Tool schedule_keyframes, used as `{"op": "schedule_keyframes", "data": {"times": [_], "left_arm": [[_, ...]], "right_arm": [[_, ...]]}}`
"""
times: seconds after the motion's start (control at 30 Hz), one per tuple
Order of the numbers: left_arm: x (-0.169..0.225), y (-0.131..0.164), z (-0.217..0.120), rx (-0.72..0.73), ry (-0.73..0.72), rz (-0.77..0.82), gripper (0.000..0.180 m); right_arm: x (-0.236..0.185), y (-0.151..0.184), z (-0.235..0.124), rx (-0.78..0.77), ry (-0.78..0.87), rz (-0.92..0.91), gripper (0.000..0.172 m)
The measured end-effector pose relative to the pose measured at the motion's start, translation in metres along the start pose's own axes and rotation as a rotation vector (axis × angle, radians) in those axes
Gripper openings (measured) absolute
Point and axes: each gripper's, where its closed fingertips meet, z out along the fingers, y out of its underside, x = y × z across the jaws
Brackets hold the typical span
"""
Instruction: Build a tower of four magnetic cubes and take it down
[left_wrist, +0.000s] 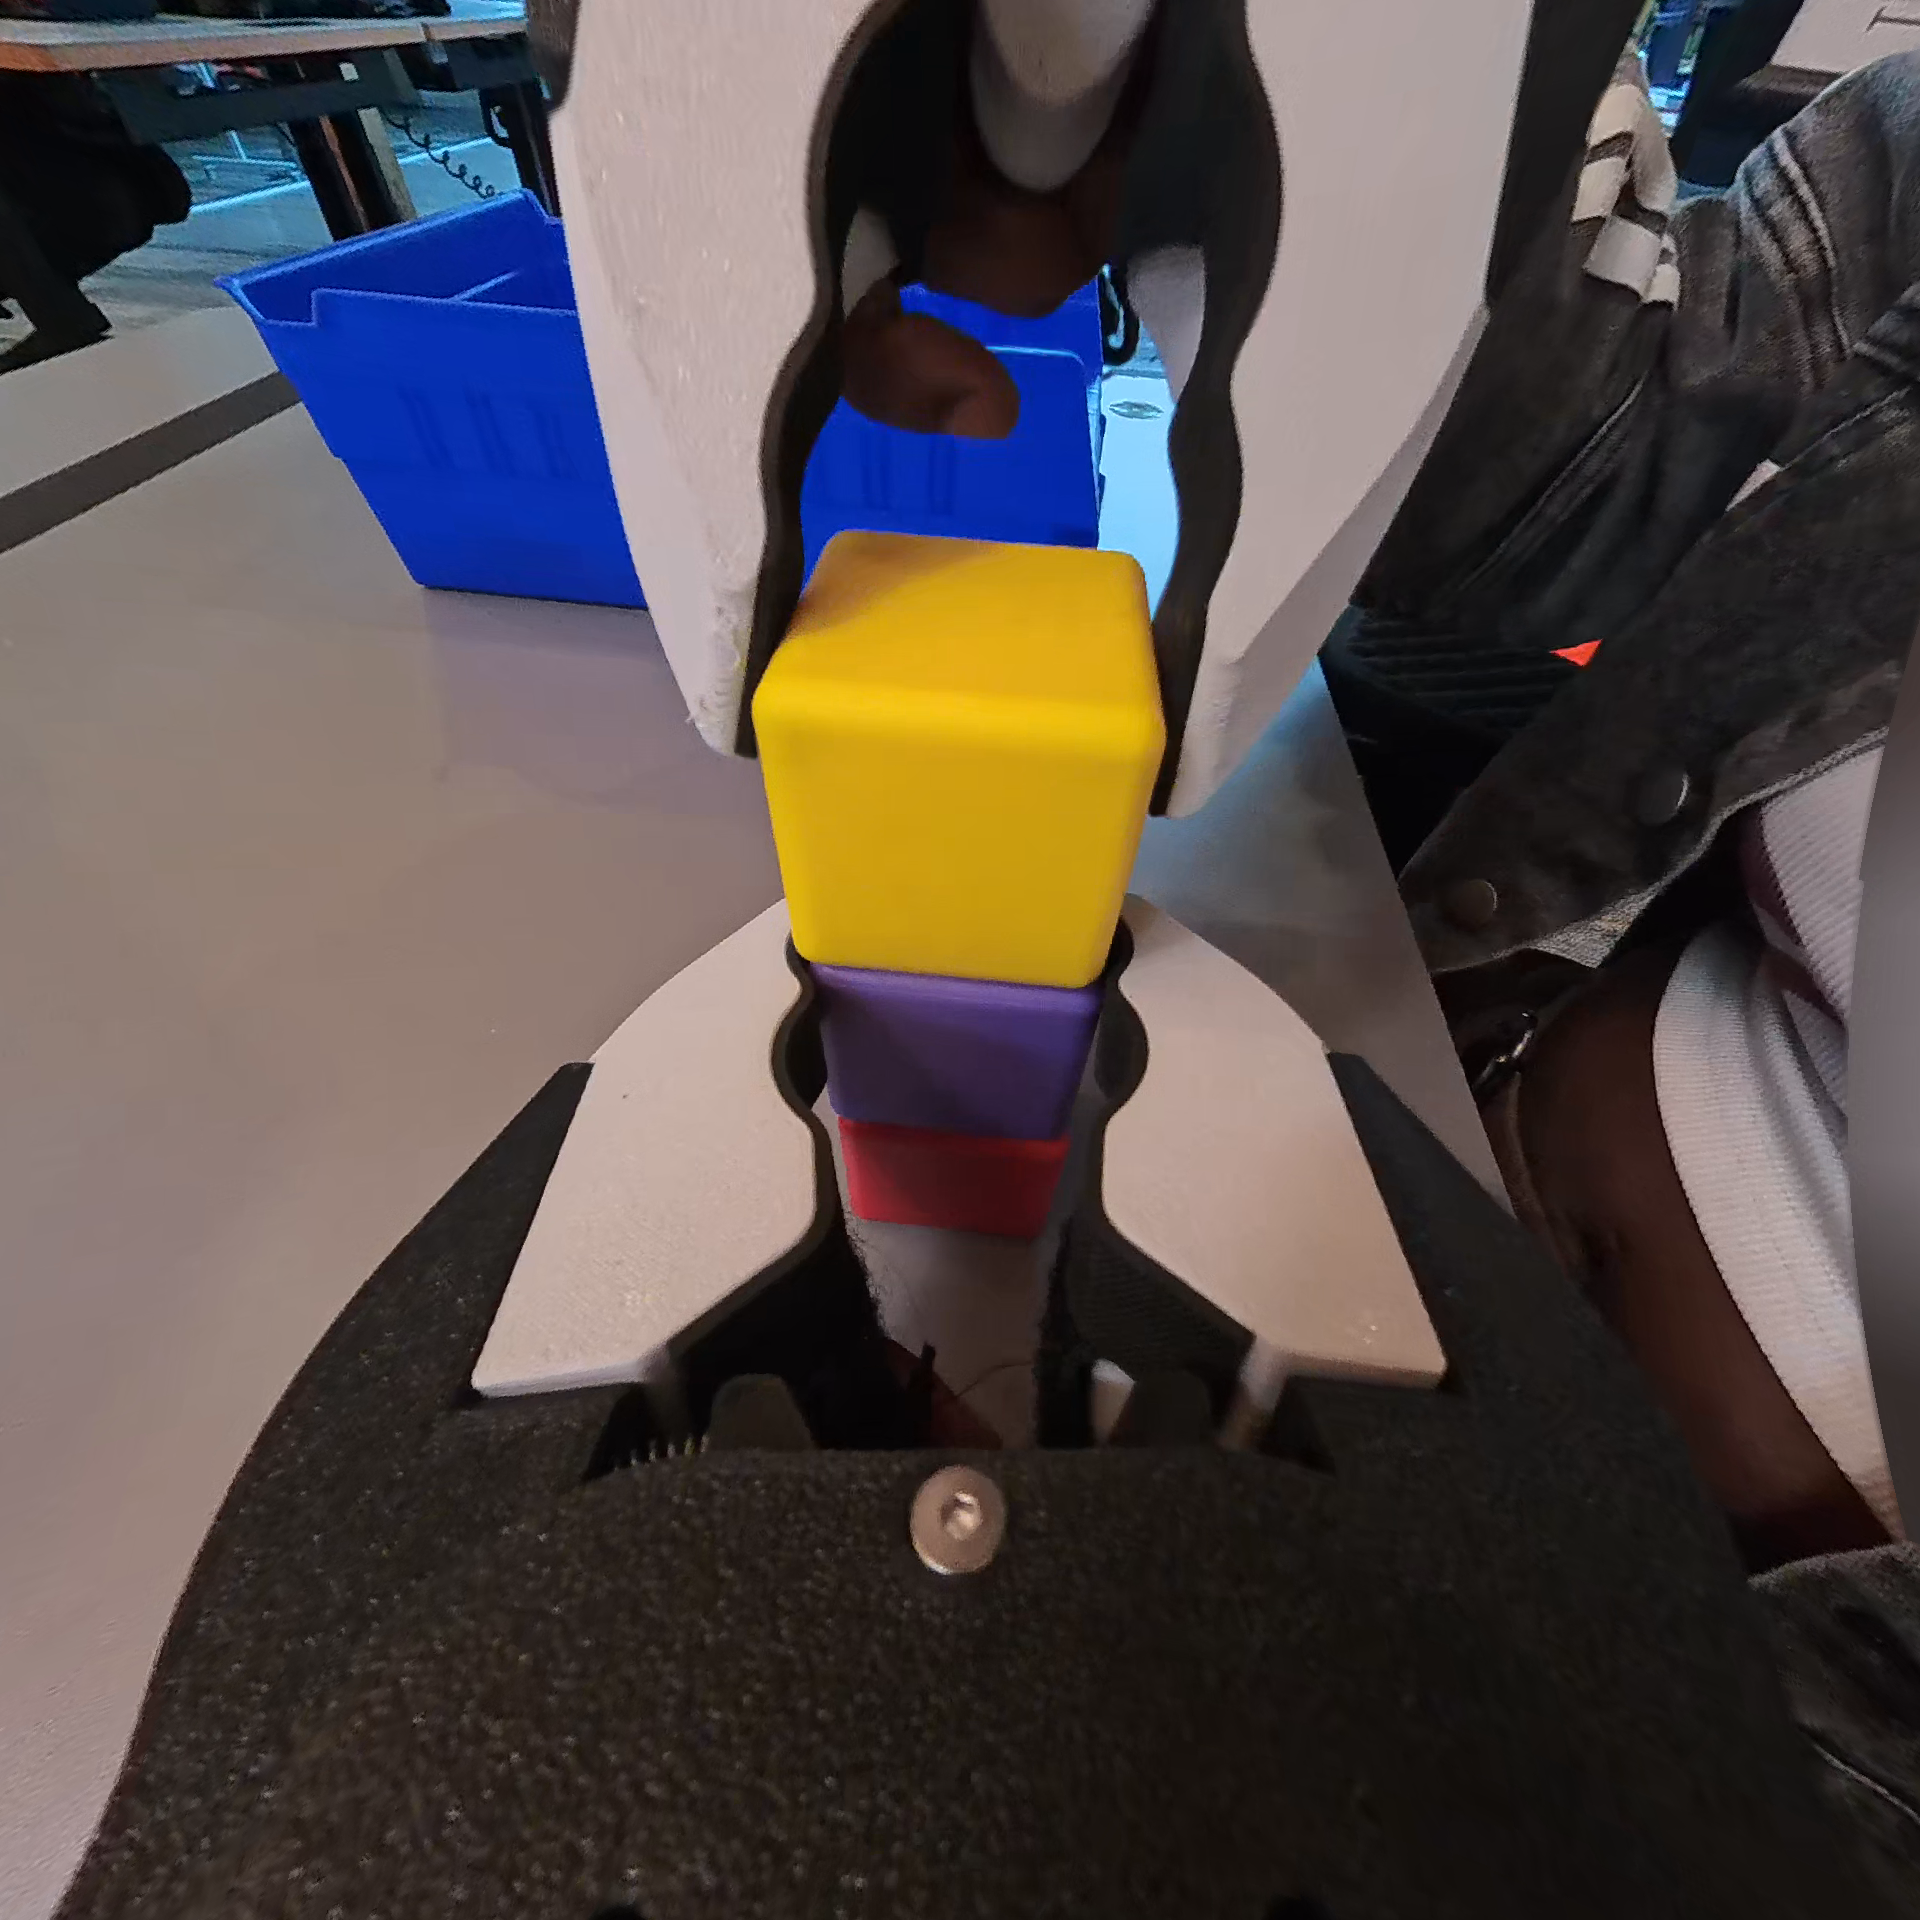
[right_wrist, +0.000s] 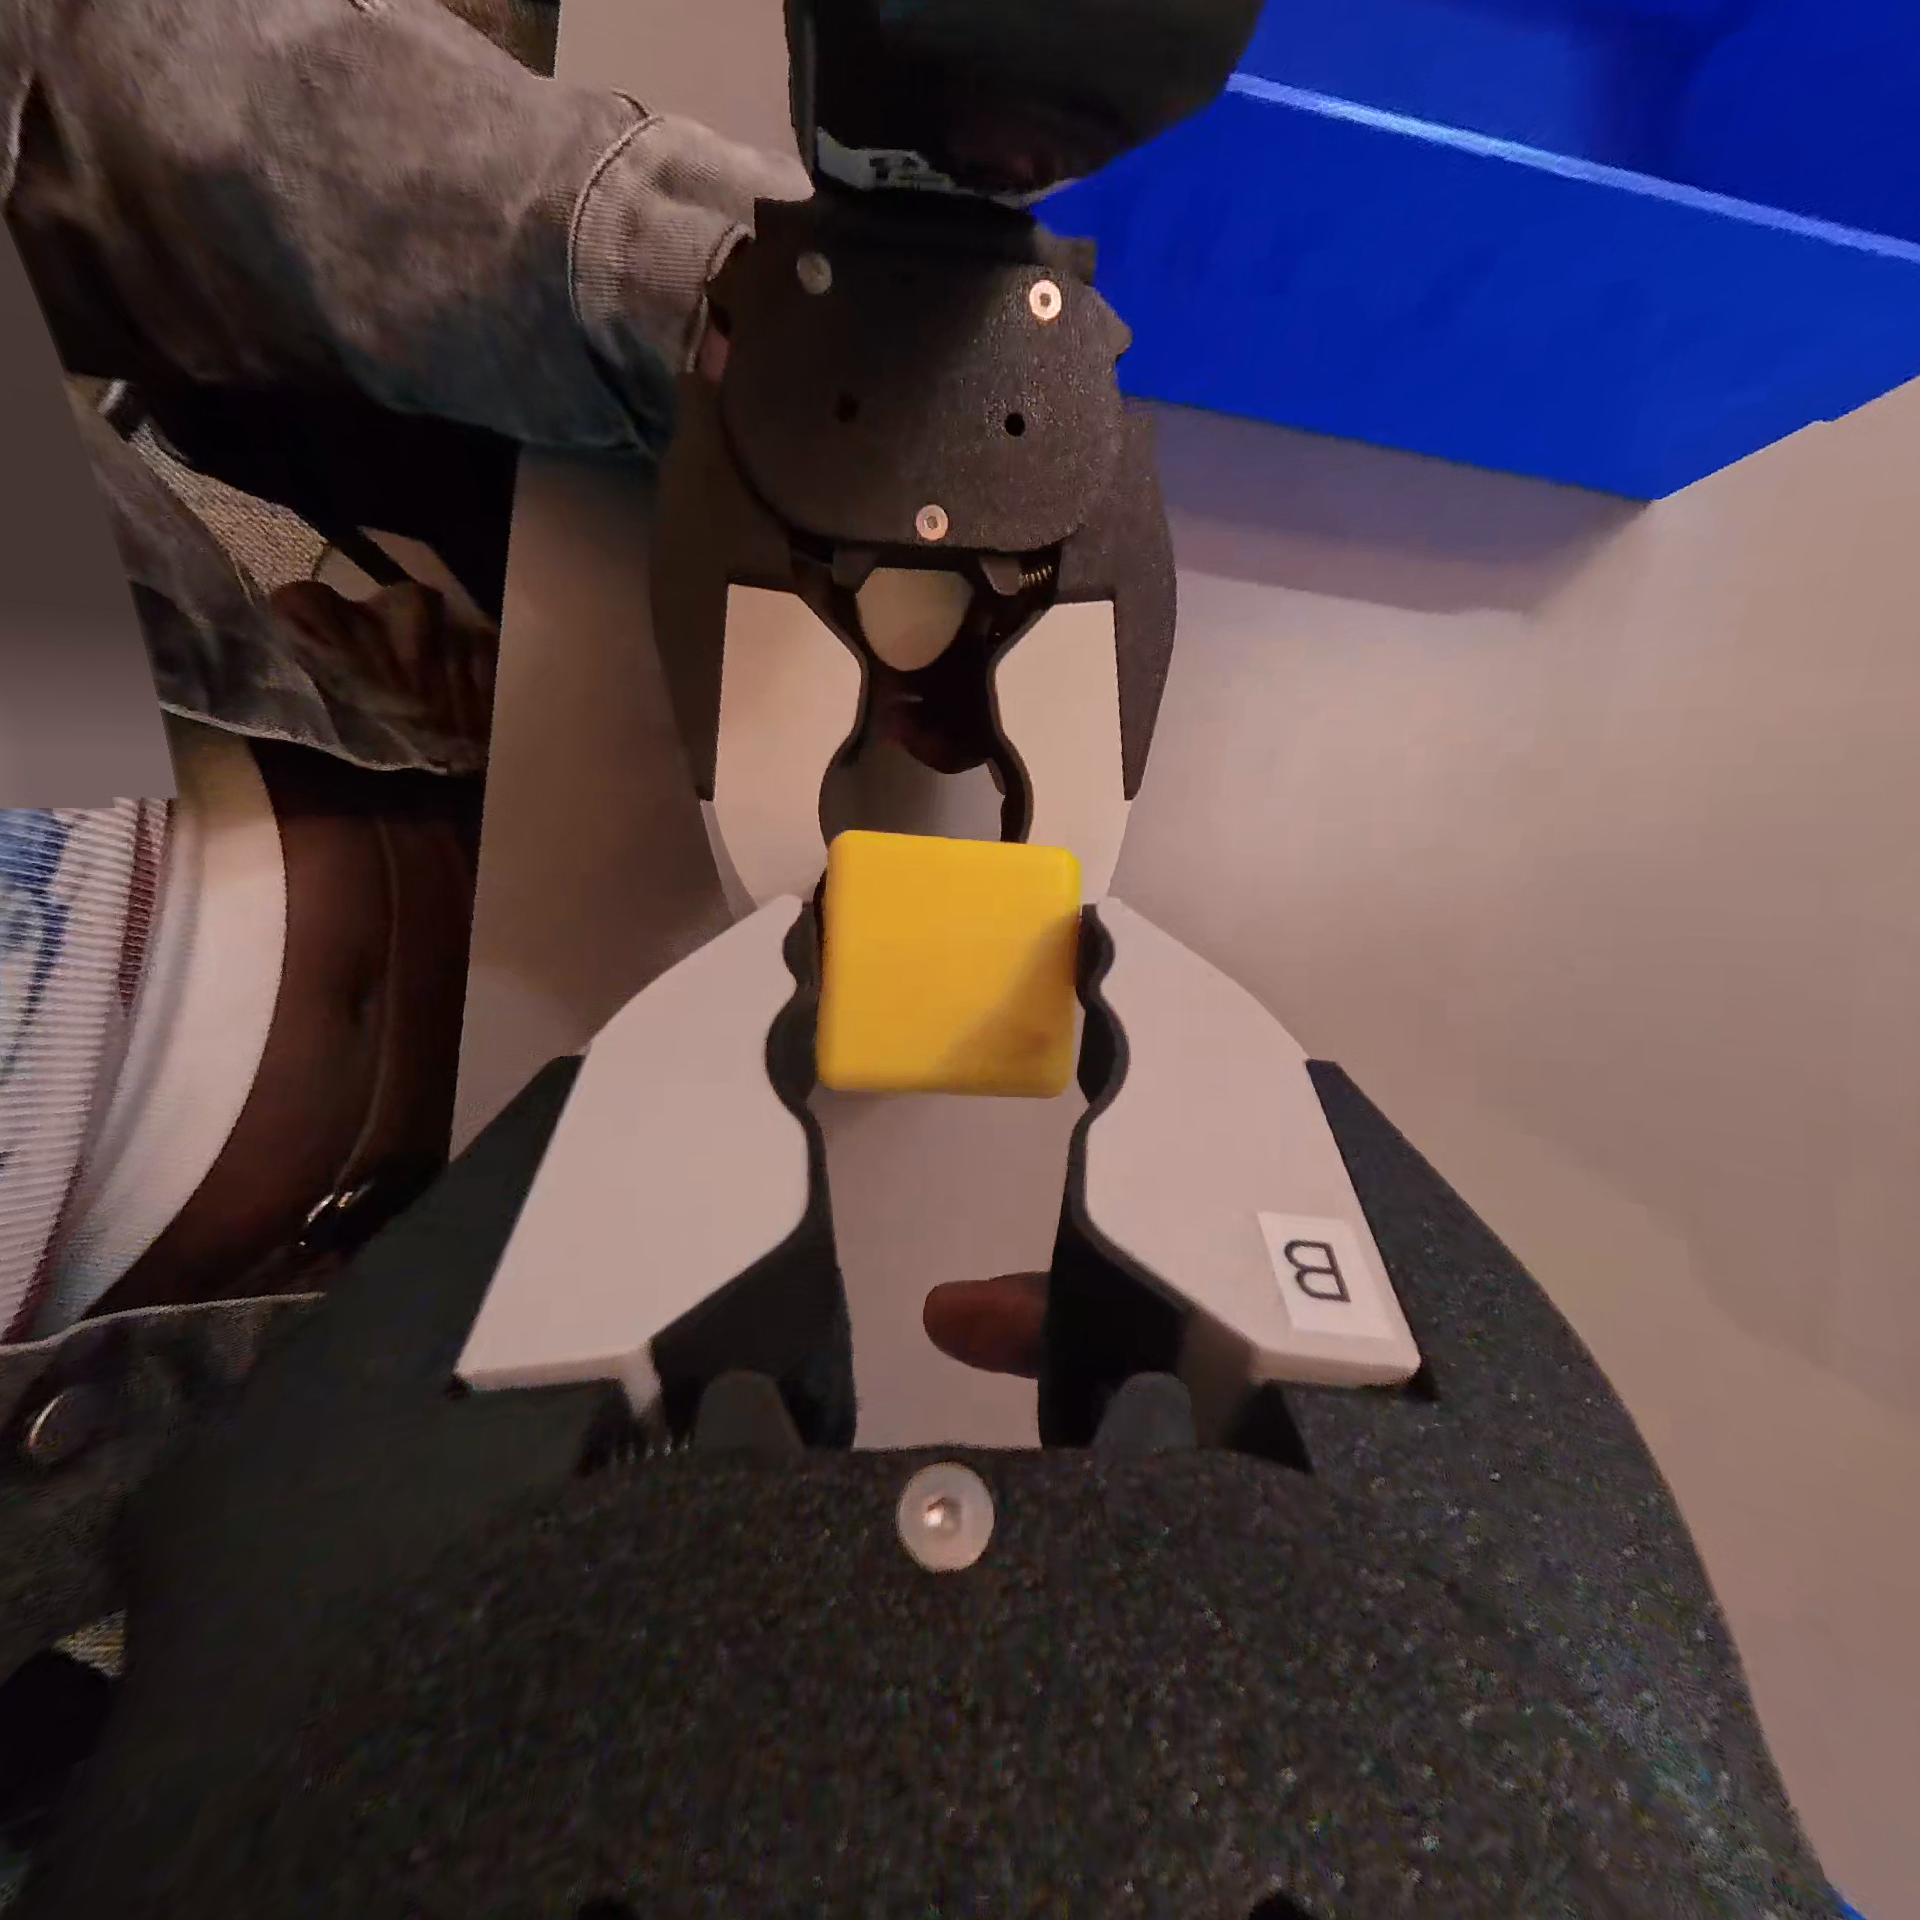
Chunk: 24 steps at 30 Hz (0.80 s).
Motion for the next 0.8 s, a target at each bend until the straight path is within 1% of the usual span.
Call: {"op": "schedule_keyframes", "data": {"times": [0.07,0.23,0.33,0.4,0.43,0.5,0.53,0.6,0.63,0.7,0.8], "left_arm": [[-0.001,0.000,0.000,-0.002,-0.005,-0.002,0.049],[0.000,0.000,-0.001,-0.001,0.011,-0.016,0.049],[0.002,0.000,0.001,-0.010,0.011,0.004,0.049],[0.003,0.000,0.001,-0.014,0.014,0.007,0.049],[0.003,0.000,0.001,-0.014,0.016,0.005,0.049],[0.003,0.000,0.001,-0.016,0.019,0.003,0.049],[0.003,0.000,0.001,-0.017,0.020,0.003,0.049],[0.004,0.000,0.001,-0.017,0.023,0.002,0.049],[0.004,0.000,0.001,-0.017,0.024,0.003,0.049],[0.004,0.000,0.001,-0.015,0.025,0.003,0.049],[0.004,0.000,0.001,-0.016,0.026,0.004,0.049]], "right_arm": [[0.001,-0.001,-0.001,0.024,0.010,-0.011,0.047],[0.004,-0.002,-0.010,0.148,0.035,0.049,0.046],[0.018,-0.019,-0.046,0.355,0.098,0.132,0.046],[0.035,-0.019,-0.079,0.452,0.207,0.195,0.046],[0.044,-0.014,-0.095,0.473,0.273,0.231,0.046],[0.063,0.008,-0.128,0.475,0.428,0.308,0.046],[0.073,0.025,-0.143,0.451,0.514,0.354,0.046],[0.092,0.070,-0.172,0.361,0.685,0.474,0.047],[0.098,0.094,-0.182,0.311,0.743,0.547,0.047],[0.106,0.142,-0.195,0.224,0.820,0.696,0.046],[0.110,0.213,-0.199,0.076,0.891,0.893,0.047]]}}
